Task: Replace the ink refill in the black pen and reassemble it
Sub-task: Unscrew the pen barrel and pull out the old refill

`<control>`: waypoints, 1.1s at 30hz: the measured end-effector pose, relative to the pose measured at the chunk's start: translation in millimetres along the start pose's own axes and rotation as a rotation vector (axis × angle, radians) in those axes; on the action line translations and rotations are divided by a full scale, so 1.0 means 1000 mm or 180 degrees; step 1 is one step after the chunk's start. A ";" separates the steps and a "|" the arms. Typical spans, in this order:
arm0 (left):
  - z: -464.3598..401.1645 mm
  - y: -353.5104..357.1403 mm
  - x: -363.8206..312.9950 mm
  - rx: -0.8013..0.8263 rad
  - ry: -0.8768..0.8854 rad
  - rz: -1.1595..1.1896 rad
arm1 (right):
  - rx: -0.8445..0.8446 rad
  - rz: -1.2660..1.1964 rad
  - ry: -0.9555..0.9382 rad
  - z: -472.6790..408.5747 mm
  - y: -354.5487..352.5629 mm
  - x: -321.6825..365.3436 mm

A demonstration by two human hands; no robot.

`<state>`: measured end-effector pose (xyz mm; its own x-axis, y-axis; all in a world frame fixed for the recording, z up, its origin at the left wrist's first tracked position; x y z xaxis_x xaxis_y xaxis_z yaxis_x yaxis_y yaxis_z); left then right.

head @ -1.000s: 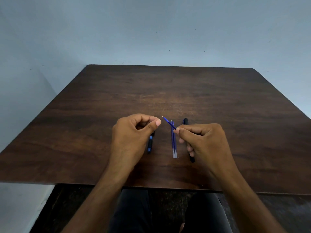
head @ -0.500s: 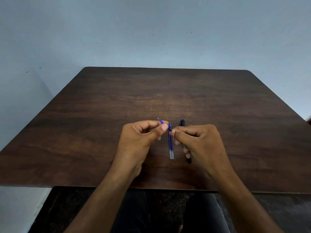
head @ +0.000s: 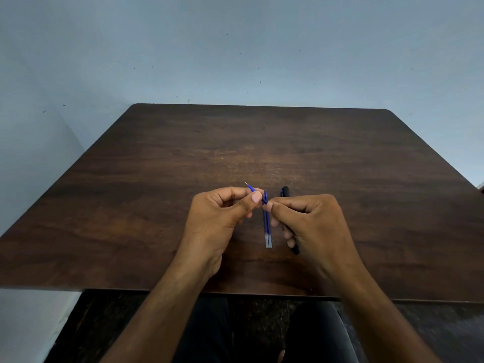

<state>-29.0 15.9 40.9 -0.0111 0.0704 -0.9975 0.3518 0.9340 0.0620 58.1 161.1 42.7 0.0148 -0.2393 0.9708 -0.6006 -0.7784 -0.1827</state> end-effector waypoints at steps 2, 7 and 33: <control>-0.001 0.000 -0.002 0.0011 0.0029 -0.0012 | 0.0078 -0.0103 0.0037 0.000 0.002 0.001; 0.000 0.001 -0.004 -0.0087 0.0010 0.0103 | 0.0298 -0.0553 0.0288 0.000 0.007 -0.001; 0.015 0.013 -0.010 -0.0164 0.0839 -0.1391 | -0.0664 -0.1163 0.0356 -0.009 -0.022 -0.009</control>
<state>-9.7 22.3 51.2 -0.3849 -0.2509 -0.8882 0.2150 0.9115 -0.3506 64.2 185.5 39.4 0.1766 0.1033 0.9788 -0.7208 -0.6636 0.2001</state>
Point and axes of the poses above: each hand's wrist, its own z-axis away from the middle knuckle, its own y-axis out of the palm, x = y × z, the point moved 6 cm from there along -z, towards the middle knuckle, and after that the axes turned 6 degrees about -x, right-handed, at the moved point
